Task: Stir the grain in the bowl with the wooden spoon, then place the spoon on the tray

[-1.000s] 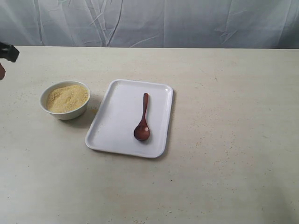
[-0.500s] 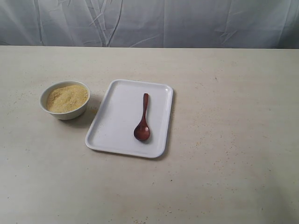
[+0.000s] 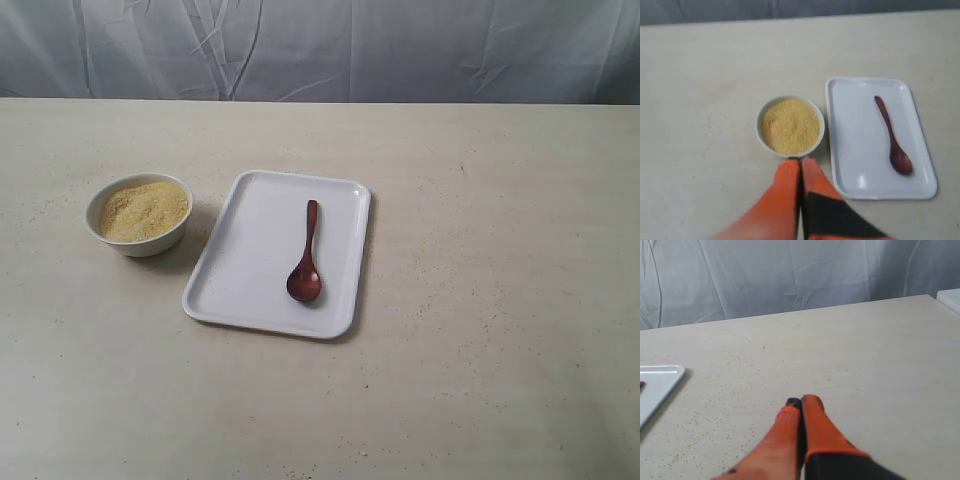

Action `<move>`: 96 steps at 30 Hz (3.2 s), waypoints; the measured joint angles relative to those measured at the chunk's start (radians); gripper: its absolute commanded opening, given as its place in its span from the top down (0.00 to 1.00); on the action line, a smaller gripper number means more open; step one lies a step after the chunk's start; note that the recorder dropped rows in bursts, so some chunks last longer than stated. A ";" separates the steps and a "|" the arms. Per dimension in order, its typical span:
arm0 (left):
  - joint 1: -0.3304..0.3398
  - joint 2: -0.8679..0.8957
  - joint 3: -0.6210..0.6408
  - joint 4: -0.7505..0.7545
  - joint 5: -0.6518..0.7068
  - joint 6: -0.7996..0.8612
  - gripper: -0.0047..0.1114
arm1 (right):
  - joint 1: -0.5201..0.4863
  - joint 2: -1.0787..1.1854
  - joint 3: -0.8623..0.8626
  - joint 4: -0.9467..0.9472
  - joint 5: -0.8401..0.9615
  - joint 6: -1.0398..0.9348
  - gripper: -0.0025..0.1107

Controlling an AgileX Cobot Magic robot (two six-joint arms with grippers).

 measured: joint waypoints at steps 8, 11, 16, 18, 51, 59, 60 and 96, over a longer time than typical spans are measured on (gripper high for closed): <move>0.000 -0.257 0.133 0.064 -0.149 0.004 0.96 | 0.000 0.000 0.000 0.000 0.000 0.000 0.98; 0.000 -0.356 0.230 0.061 -0.222 0.004 0.96 | 0.000 0.000 0.000 0.000 0.000 0.000 0.98; 0.000 -0.521 0.397 0.008 -0.299 0.004 0.96 | 0.000 0.000 0.000 0.000 0.000 0.000 0.98; 0.000 -0.573 0.472 -0.007 -0.325 0.004 0.96 | 0.000 0.000 0.000 0.000 0.000 0.000 0.98; -0.068 -0.866 1.094 0.153 -0.773 0.003 0.96 | 0.000 0.000 0.000 0.000 0.000 0.000 0.98; -0.068 -0.866 1.094 0.172 -0.770 -0.140 0.96 | 0.000 0.000 0.000 0.000 0.000 0.000 0.98; -0.068 -0.866 1.094 0.179 -0.770 -0.144 0.96 | 0.000 0.000 0.000 0.000 0.000 0.000 0.98; -0.022 -0.866 1.096 0.194 -0.770 -0.146 0.96 | 0.000 0.000 0.000 0.004 0.000 0.000 0.98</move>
